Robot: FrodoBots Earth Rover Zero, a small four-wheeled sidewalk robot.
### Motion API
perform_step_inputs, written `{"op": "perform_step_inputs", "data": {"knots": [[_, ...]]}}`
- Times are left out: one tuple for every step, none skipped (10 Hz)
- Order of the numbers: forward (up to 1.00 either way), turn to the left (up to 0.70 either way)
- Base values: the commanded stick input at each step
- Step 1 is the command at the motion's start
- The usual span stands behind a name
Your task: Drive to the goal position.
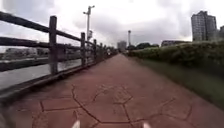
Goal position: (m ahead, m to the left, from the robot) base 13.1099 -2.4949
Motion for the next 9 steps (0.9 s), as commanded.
{"op": "perform_step_inputs", "data": {"knots": [[0.85,0.10],[0.85,0.10],[0.85,0.10],[0.85,0.10],[0.85,-0.04],[0.85,-0.24],[0.85,-0.24],[0.85,-0.24],[0.85,-0.24]]}}
